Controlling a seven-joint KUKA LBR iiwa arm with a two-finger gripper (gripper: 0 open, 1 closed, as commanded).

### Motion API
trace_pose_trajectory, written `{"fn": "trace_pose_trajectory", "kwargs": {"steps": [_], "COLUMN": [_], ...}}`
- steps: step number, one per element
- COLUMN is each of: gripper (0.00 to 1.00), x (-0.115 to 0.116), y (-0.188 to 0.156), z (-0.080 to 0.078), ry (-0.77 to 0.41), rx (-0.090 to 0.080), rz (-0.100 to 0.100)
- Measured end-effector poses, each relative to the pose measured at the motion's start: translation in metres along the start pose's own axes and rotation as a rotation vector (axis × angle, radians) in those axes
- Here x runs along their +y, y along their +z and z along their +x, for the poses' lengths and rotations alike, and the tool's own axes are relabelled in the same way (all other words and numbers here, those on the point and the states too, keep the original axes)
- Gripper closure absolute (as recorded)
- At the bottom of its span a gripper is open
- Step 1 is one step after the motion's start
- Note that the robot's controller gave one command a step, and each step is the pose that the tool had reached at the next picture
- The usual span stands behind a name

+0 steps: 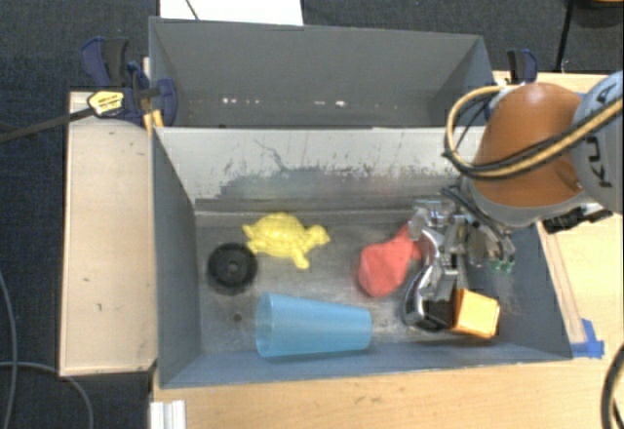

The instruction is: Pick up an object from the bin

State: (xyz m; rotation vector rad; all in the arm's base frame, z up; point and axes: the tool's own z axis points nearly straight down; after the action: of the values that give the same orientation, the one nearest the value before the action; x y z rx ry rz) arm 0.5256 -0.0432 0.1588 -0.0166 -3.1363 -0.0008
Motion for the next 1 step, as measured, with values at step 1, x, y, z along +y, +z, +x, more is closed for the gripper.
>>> {"fn": "trace_pose_trajectory", "kwargs": {"steps": [1], "gripper": [0.00], "x": [0.0002], "y": [-0.0045], "z": [-0.0018], "ry": [-0.001], "rx": [-0.008], "rz": [0.000]}}
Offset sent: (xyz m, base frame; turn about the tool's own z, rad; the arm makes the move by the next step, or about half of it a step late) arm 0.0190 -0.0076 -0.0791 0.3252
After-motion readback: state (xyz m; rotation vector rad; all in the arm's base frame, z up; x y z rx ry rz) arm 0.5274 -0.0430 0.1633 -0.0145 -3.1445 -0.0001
